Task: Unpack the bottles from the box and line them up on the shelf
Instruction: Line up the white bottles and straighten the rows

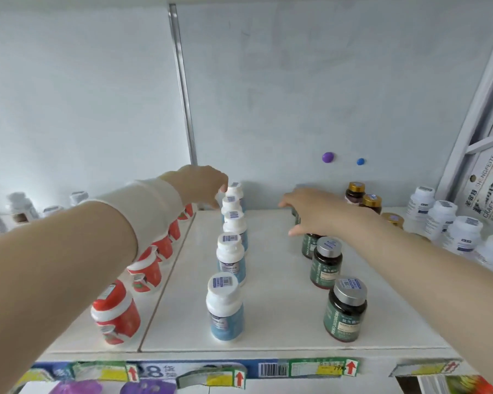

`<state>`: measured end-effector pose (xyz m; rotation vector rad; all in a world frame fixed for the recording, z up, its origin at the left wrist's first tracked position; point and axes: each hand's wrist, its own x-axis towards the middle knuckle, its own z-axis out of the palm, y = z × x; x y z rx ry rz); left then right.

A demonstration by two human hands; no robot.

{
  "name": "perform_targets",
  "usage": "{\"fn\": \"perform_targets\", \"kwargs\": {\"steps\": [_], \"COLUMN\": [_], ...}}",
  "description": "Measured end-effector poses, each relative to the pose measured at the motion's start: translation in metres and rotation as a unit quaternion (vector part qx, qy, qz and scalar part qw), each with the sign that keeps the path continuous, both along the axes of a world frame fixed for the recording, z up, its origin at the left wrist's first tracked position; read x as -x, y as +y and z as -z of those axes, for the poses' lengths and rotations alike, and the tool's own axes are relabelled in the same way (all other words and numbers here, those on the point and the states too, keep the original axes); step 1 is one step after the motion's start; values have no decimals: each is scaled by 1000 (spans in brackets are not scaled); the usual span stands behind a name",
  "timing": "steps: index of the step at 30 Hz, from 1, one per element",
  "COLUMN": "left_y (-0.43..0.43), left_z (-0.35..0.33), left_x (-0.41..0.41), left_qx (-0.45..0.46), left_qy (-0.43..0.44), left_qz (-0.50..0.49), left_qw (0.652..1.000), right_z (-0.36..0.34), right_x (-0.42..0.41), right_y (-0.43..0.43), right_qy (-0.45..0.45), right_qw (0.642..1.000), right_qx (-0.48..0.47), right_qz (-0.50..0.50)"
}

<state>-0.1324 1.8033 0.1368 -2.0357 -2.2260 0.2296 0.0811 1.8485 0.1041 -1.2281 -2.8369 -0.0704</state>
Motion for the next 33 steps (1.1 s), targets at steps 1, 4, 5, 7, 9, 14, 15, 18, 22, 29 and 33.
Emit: {"fn": "perform_targets", "kwargs": {"steps": [1,4,5,7,9,14,15,18,22,29,33], "left_y": [-1,1,4,11,17,25,25,26,29,33,31], "left_z": [3,19,26,38,50,70,72,74,79,84,82], "left_x": [8,29,35,44,51,43,41,35,32,28,29], "left_qx": [10,23,21,20,26,20,17,14,24,12,24], "left_qy": [56,176,194,179,86,-200,-234,-295,-328,-336,-365], "left_qz": [6,42,59,88,97,92,84,66,57,54,50], "left_qw": [998,983,979,980,991,975,968,953,942,940,929], "right_z": [1,11,16,26,36,62,69,87,108,125,131], "right_x": [10,34,41,50,55,53,53,57,63,71,71], "right_y": [-3,-12,-12,-13,-14,-28,-31,-34,-36,-32,-30], "right_qy": [-33,-103,-118,-131,-113,66,105,207,343,444,459], "right_qw": [999,994,992,990,992,983,975,944,884,823,819], "right_qx": [-16,-22,-23,-17,11,160,186,247,310,350,338], "right_qz": [8,32,37,45,53,62,64,70,67,61,61]}}
